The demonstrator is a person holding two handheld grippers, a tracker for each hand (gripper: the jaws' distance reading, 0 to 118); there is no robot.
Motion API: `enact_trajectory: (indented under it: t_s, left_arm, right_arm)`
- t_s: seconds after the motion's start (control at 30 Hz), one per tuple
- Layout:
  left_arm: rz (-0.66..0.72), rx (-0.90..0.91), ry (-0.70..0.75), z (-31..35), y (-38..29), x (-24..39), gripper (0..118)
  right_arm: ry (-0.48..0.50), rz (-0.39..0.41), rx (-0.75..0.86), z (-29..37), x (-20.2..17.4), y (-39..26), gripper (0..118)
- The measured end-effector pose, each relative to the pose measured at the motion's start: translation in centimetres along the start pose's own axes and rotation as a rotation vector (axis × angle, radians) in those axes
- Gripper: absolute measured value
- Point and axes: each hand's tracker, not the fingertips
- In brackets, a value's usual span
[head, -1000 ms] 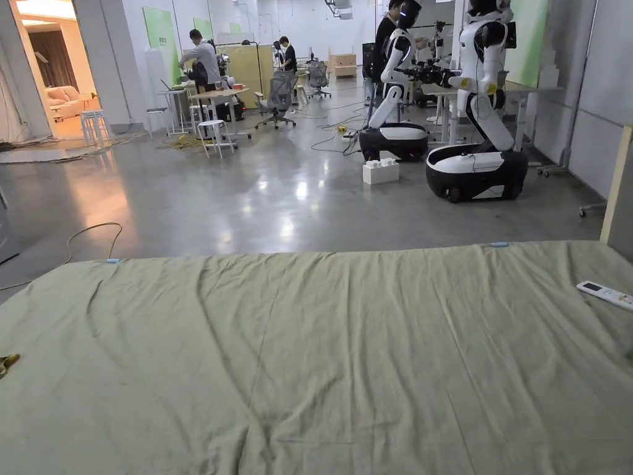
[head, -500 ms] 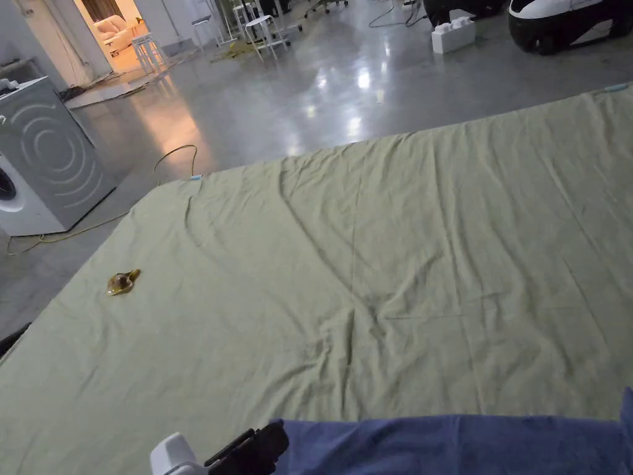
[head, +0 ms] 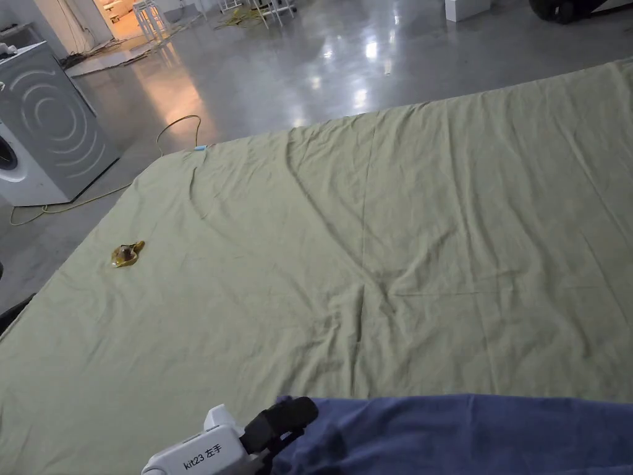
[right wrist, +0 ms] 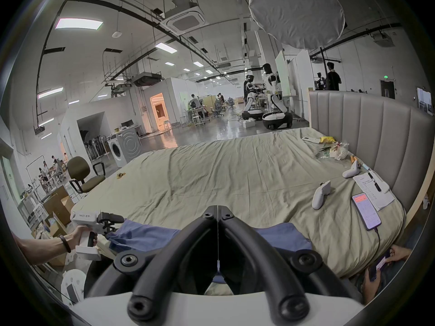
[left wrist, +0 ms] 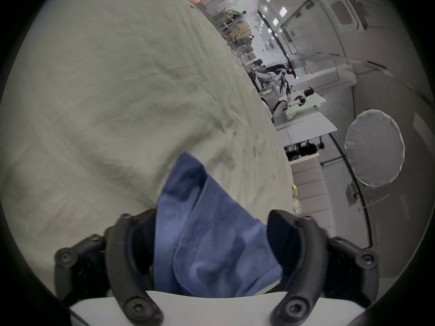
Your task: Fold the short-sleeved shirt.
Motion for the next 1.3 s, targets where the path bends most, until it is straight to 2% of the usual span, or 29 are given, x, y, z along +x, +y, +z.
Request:
enact_trajectory:
  t_s: [0.03, 0.07, 0.13, 0.17, 0.27, 0.33, 0.4, 0.47, 0.67, 0.7, 0.8, 0.9, 0.93, 0.97, 1.07, 1.13, 1.17, 1.2, 1.27, 1.3]
  left_arm:
    - [0.033, -0.045, 0.01, -0.3, -0.2, 0.3, 38]
    - [0.057, -0.081, 0.012, -0.7, -0.4, 0.4, 10]
    - [0.021, -0.115, 0.082, -1.5, -0.3, -0.6, 9]
    - [-0.002, -0.09, 0.064, -1.3, -0.6, -0.1, 9]
    - [0.073, -0.028, 0.041, 0.1, 0.7, -1.0, 7]
    - [0.05, 0.05, 0.055, 1.8, 1.2, -0.2, 7]
    - [0.098, 0.061, 0.018, 3.5, 2.1, 0.7, 7]
    - [0.016, 0.113, 0.081, 5.5, 3.2, 1.9, 7]
    - [-0.114, 0.215, 0.276, 10.1, 5.9, 4.0, 7]
    - [-0.118, 0.222, 0.281, 9.9, 5.3, 5.3, 7]
    - [-0.209, 0.179, 0.129, 5.8, 0.5, 10.8, 6]
    - [-0.279, 0.052, 0.075, -0.8, -5.3, 14.8, 7]
    - [-0.29, -0.002, 0.082, -3.5, -4.7, 12.3, 7]
    - [-0.318, -0.057, 0.081, -5.7, -6.3, 12.8, 7]
    - [-0.436, -0.161, 0.127, -10.7, -10.3, 14.8, 7]
    - [-0.436, -0.166, 0.146, -12.7, -11.3, 14.9, 7]
    - [-0.458, -0.164, 0.208, -13.5, -12.1, 15.4, 8]
    - [-0.502, -0.158, 0.239, -13.9, -12.8, 15.8, 15]
    - [-0.537, -0.185, 0.198, -14.1, -12.6, 15.9, 56]
    - [-0.535, -0.193, 0.142, -13.3, -12.7, 16.6, 74]
  right_arm:
    - [0.005, 0.005, -0.003, 0.0, -0.1, 0.0, 0]
    - [0.011, 0.008, -0.005, 0.1, -0.1, 0.1, 0]
    - [0.019, 0.015, -0.011, 0.1, -0.1, 0.1, 0]
    - [0.017, 0.019, -0.014, 0.2, -0.2, 0.1, 0]
    - [0.009, 0.006, -0.01, 0.6, 0.0, 0.0, 0]
    - [0.015, -0.02, -0.009, 0.8, 0.4, -0.1, 0]
    - [0.009, -0.029, -0.01, 1.0, 0.7, -0.1, 0]
    - [0.005, -0.038, -0.008, 1.1, 1.0, -0.3, 0]
    - [-0.001, -0.077, -0.007, 1.4, 1.7, -0.9, 0]
    - [0.007, -0.1, -0.008, 1.4, 1.9, -1.1, 0]
    - [0.007, -0.13, 0.002, 1.4, 2.0, -1.5, 0]
    - [-0.001, -0.083, 0.016, 2.2, 1.8, -1.0, 0]
    - [-0.028, -0.047, 0.024, 2.7, 1.7, -0.8, 0]
    - [-0.046, -0.023, 0.029, 3.2, 1.7, -0.6, 0]
    - [-0.062, -0.079, 0.041, 4.3, 3.0, -1.4, 0]
    - [-0.09, -0.103, 0.047, 4.7, 3.4, -1.8, 0]
    - [-0.102, -0.105, 0.042, 4.7, 3.5, -2.2, 0]
    - [-0.112, -0.106, 0.033, 4.8, 3.7, -2.3, 0]
    - [-0.118, -0.112, 0.026, 5.1, 3.9, -2.7, 0]
    - [-0.119, -0.12, 0.018, 5.1, 4.0, -2.8, 0]
